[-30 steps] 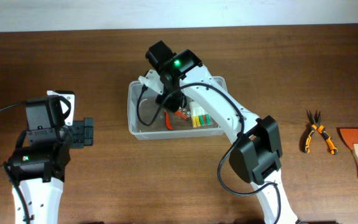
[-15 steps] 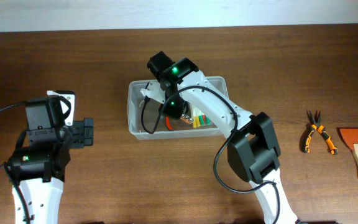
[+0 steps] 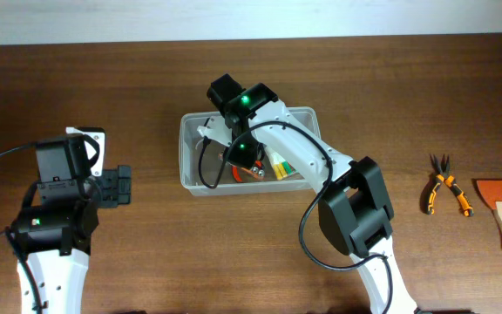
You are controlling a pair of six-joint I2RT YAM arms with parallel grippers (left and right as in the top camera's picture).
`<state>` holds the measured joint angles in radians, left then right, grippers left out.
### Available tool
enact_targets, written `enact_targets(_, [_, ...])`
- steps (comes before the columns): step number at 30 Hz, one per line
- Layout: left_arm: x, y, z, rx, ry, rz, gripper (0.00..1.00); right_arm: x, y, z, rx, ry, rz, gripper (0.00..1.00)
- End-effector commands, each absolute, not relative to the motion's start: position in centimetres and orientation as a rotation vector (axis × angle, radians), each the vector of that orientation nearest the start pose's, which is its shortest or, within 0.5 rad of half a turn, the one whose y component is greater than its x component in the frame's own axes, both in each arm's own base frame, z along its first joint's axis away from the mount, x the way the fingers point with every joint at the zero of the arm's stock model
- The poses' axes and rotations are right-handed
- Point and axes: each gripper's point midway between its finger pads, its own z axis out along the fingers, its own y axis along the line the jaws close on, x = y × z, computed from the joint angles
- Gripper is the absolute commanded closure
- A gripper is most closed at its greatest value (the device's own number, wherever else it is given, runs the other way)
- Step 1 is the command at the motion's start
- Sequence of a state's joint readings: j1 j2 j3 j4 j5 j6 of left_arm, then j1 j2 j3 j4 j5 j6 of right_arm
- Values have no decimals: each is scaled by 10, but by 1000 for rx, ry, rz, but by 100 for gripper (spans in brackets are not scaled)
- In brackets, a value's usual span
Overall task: Pack container
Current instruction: 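Lower the socket strip into the container and open the right gripper, then raise the right gripper and move it right toward the orange-black pliers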
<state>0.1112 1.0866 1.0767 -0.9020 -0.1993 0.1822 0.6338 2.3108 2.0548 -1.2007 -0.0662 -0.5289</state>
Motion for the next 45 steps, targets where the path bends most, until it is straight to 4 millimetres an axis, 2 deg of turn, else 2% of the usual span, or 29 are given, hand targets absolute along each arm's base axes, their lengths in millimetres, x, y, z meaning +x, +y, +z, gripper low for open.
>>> enact_targets(1, [286,69,218,-18,2489,379,1,379,298,78,-1609,2532,129,70])
enact_targets(3, [286,69,218,-18,2489,379,1,380,298,92,-1603,2520,128,67])
enact_targets(4, [286,69,218,-18,2489,379,1,381,298,100,-1599,2515,122,60])
enact_targets(7, [286,69,218,-18,2489,379,1,386,292,129,-1579,2498,65,30])
enact_targets(8, [286,69,218,-18,2489,379,1,389,288,140,-1568,2492,34,10])
enact_targets(10, [286,69,218,-18,2490,378,1,395,280,161,-1516,2489,-18,1])
enact_targets(14, [286,69,218,-18,2490,378,1,408,269,208,-1370,2455,-15,1])
enact_targets(17, [286,69,218,-18,2490,378,1,413,248,237,-1294,2438,-20,1])
enact_targets(19, [286,69,218,-18,2490,378,1,414,223,255,-1228,2452,-31,1])
enact_targets(23, [286,69,218,-18,2490,378,1,412,163,279,-1085,2524,-62,1])
enact_targets(26, [286,69,218,-18,2490,378,1,420,113,294,-894,2566,-88,1])
enact_targets(30, [286,69,218,-18,2489,379,1,427,43,302,-578,2645,-115,2])
enact_targets(34, [286,69,218,-18,2489,379,1,425,-28,296,-206,2730,-125,1])
enact_targets(37, [286,69,218,-18,2489,379,1,418,-72,289,-13,2766,-136,1])
enact_targets(40, [286,69,218,-18,2488,379,1,412,-101,278,91,2798,-110,1])
enact_targets(45, [286,69,218,-18,2488,379,1,395,-129,249,258,2894,-86,1])
